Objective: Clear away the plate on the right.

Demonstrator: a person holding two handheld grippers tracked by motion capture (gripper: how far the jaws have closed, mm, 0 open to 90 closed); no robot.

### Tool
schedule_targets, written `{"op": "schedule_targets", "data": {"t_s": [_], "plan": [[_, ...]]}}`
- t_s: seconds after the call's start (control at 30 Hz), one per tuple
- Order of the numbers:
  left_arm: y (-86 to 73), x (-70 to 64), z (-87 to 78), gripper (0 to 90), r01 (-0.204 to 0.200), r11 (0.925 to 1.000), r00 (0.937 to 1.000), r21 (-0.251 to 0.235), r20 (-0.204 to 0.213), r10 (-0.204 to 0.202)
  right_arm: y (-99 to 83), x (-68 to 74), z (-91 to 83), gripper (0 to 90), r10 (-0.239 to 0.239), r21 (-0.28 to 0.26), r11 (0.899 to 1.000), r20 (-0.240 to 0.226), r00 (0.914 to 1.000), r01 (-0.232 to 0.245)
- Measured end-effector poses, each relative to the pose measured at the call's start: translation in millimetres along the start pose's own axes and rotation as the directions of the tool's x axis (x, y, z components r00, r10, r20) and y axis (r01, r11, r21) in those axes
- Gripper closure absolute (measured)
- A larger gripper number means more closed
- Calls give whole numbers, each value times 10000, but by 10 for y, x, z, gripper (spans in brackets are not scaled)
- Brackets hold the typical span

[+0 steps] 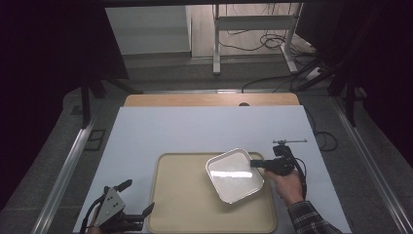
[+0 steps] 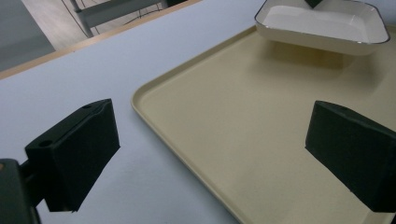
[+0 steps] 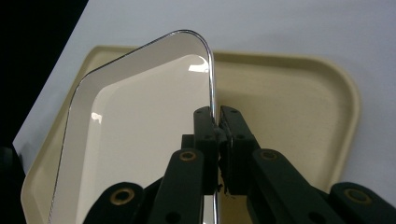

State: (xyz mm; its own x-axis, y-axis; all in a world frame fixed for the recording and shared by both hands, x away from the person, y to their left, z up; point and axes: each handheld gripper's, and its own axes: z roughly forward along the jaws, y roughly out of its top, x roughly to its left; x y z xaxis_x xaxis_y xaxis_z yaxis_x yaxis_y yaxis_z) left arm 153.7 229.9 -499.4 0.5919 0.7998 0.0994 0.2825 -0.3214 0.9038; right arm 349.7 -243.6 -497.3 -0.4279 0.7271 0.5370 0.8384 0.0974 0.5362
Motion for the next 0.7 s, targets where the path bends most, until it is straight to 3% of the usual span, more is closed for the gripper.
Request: {"op": "schedule_targets", "data": {"t_s": [0.47, 0.7], "plan": [[1, -2, 3, 25, -33, 10000, 10000, 15, 8, 33, 28, 153, 250, 863, -46, 115, 9999, 80, 10000, 45], [2, -5, 5, 26, -91, 10000, 10000, 38, 12, 91, 23, 186, 387, 859, -96, 302, 9995, 485, 9988, 81]]}}
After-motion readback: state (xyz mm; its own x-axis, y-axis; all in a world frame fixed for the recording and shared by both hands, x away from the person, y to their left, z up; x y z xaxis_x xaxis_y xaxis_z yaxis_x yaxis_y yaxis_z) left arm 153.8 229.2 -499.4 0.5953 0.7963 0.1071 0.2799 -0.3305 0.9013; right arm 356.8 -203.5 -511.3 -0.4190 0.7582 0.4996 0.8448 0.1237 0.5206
